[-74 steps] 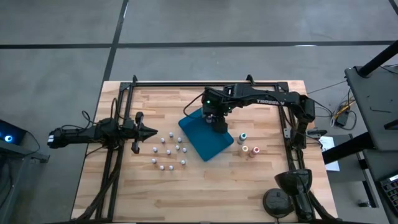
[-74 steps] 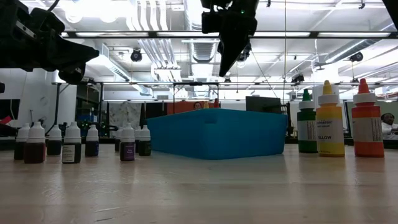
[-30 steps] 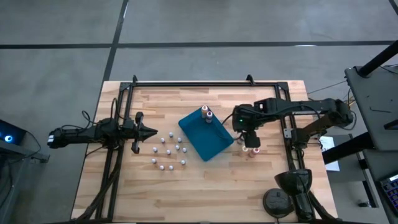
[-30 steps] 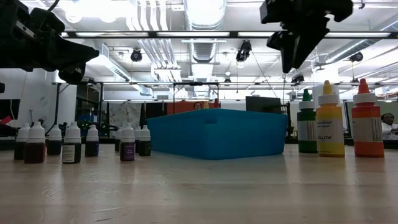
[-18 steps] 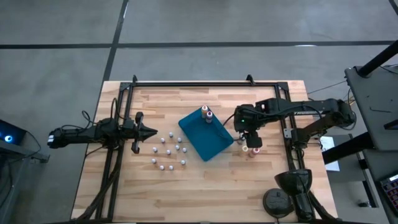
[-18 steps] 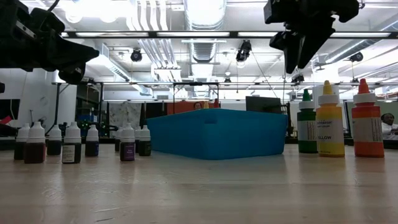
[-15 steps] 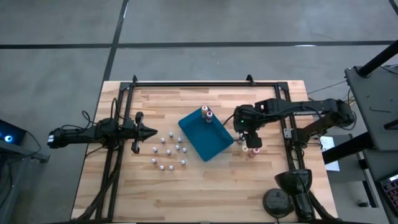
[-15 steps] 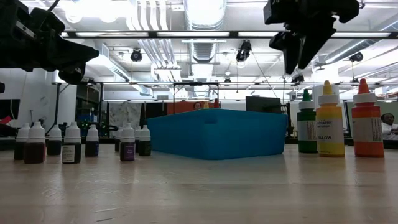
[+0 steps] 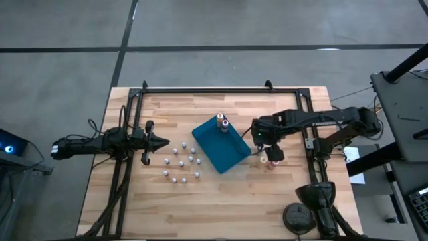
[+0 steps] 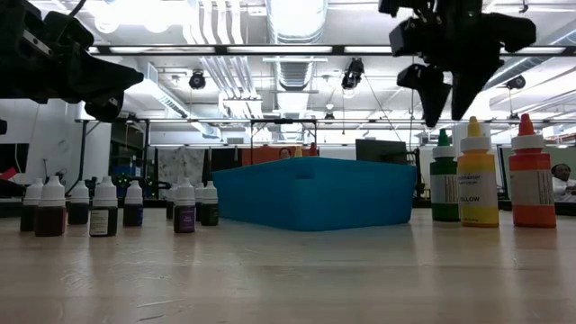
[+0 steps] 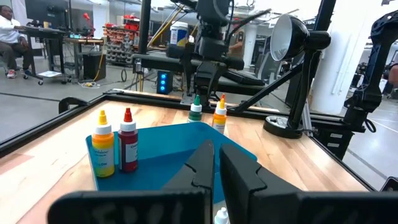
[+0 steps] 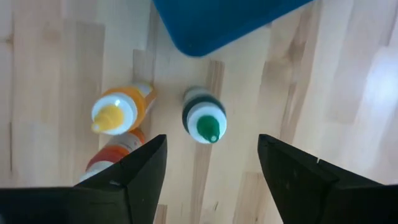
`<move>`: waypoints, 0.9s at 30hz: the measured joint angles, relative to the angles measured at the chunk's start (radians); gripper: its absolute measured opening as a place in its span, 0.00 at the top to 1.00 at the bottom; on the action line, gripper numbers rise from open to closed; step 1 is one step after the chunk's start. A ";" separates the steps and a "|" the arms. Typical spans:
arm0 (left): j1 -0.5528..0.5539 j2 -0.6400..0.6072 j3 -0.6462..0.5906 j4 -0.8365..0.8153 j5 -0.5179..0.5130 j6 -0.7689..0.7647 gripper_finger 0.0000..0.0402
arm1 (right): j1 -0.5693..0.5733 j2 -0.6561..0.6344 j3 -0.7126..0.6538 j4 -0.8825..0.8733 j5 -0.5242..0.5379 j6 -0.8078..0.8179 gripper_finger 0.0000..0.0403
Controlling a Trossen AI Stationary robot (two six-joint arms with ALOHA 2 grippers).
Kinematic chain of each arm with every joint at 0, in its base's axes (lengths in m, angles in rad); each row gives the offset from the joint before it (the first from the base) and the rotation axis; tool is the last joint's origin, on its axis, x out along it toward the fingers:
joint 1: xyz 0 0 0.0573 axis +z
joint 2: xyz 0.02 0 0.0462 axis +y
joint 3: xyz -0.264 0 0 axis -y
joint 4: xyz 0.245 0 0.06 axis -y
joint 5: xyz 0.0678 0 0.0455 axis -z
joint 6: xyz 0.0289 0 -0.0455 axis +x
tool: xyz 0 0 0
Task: Pick & Place food coloring
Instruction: Put the green food coloring bottle into the blue bin
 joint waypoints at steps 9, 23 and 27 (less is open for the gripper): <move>0.000 0.000 0.000 0.000 0.000 0.000 1.00 | 0.000 -0.001 -0.053 0.010 -0.006 -0.002 0.39; 0.000 0.000 0.000 0.000 0.000 0.000 1.00 | 0.000 -0.002 -0.076 0.093 -0.032 -0.002 0.41; 0.000 0.000 0.000 0.000 0.000 0.000 1.00 | 0.000 -0.002 -0.099 0.120 -0.032 0.001 0.41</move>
